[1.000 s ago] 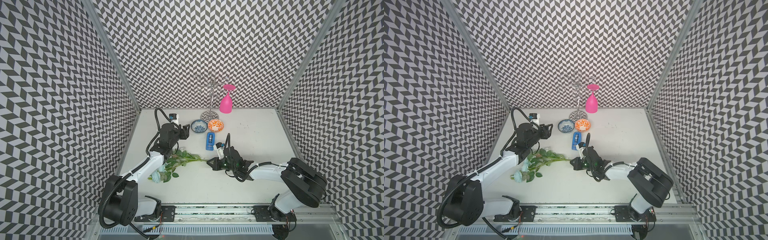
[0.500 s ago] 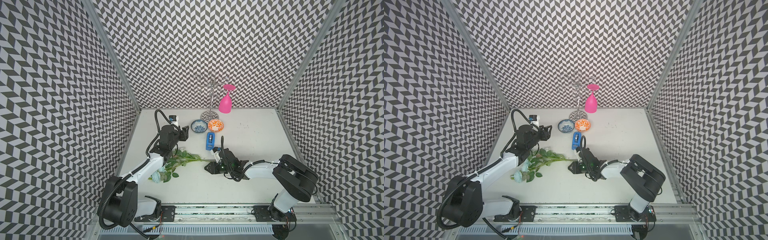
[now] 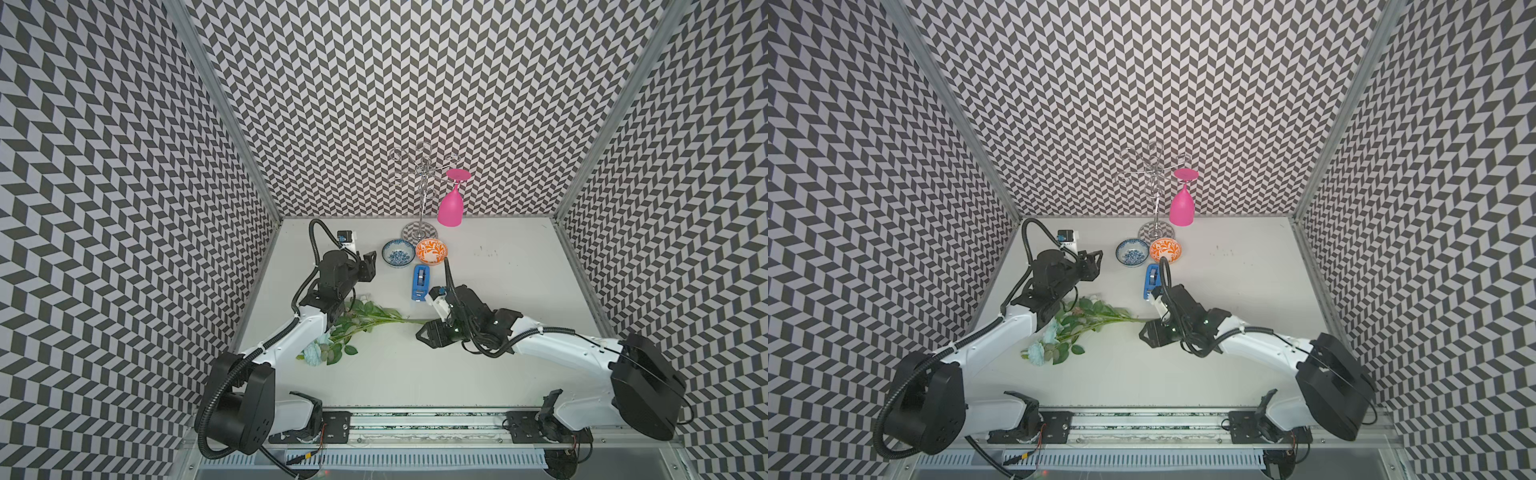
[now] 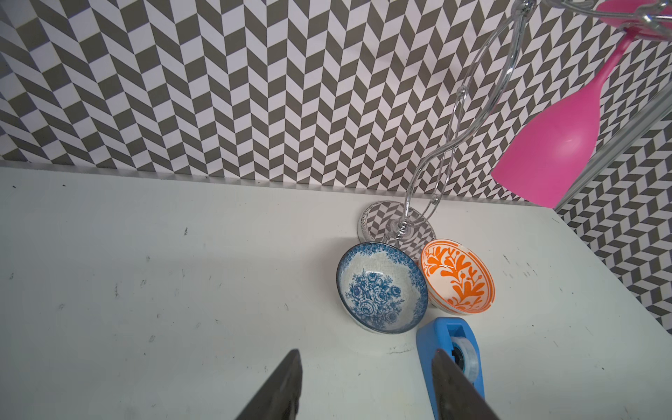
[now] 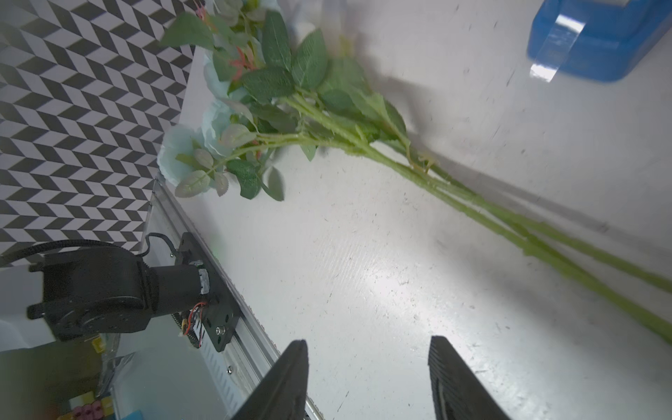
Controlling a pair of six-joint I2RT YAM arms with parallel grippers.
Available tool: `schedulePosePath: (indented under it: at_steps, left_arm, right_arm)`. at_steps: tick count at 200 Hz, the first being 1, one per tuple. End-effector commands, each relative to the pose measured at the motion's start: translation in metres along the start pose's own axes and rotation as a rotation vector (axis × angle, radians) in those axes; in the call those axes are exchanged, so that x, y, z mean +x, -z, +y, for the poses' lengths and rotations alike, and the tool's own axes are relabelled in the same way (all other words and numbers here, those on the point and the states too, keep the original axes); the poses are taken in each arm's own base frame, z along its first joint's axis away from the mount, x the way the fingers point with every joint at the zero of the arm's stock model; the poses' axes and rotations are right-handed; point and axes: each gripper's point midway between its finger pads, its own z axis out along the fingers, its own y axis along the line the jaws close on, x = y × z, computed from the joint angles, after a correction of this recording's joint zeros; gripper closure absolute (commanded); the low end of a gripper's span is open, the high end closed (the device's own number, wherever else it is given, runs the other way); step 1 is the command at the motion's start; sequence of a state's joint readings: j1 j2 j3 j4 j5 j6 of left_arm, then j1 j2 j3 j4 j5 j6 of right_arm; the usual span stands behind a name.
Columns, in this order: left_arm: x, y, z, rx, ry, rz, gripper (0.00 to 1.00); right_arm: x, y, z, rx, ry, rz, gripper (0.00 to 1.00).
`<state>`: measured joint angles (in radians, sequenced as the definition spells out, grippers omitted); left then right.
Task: Wrap bouquets with tape
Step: Stick the tape to the bouquet, then pick up the unwrapped bouquet from the center of the board.
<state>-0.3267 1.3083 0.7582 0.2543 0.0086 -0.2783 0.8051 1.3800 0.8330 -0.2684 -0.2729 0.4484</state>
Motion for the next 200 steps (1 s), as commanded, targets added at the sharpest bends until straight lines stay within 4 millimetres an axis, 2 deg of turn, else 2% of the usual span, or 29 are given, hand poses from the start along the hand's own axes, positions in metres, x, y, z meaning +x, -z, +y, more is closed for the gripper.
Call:
schedulePosePath:
  at_steps: [1,11,32,41,50,76,90,105,142,200]
  left_arm:
    - [-0.014,0.009,0.003,-0.018,0.003,-0.057,0.43]
    - [-0.015,0.01,0.003,-0.016,0.003,-0.063,0.43]
    - [-0.015,0.011,0.004,-0.02,0.001,-0.065,0.43]
    - [-0.015,0.011,0.005,-0.026,0.002,-0.064,0.43]
    - [-0.015,0.012,0.006,-0.03,-0.002,-0.064,0.43]
    - [-0.015,0.012,0.009,-0.042,-0.003,-0.067,0.43]
    - [-0.014,0.011,0.011,-0.049,-0.002,-0.066,0.43]
    - [-0.014,0.012,0.013,-0.055,-0.003,-0.067,0.43]
    - [-0.013,0.013,0.016,-0.07,-0.006,-0.068,0.43]
    - [-0.013,0.013,0.02,-0.086,-0.012,-0.068,0.43]
  right_arm:
    - [-0.053,0.027,-0.033,0.137,0.111,-0.143,0.43]
    - [-0.068,0.03,-0.031,0.088,0.183,-0.169,0.43]
    - [-0.078,0.02,-0.028,0.068,0.39,-0.193,0.43]
    - [-0.074,0.012,-0.026,0.057,0.484,-0.171,0.44]
    - [-0.065,0.007,-0.014,-0.005,0.614,-0.156,0.44]
    - [-0.054,0.0,-0.005,0.031,0.887,-0.272,0.42]
    - [-0.057,-0.004,-0.005,0.041,0.925,-0.318,0.42]
    - [-0.056,-0.014,-0.004,0.03,0.949,-0.288,0.44]
    - [-0.048,-0.045,-0.022,0.11,1.029,-0.204,0.46]
    - [-0.037,-0.074,-0.029,0.085,1.067,-0.104,0.49]
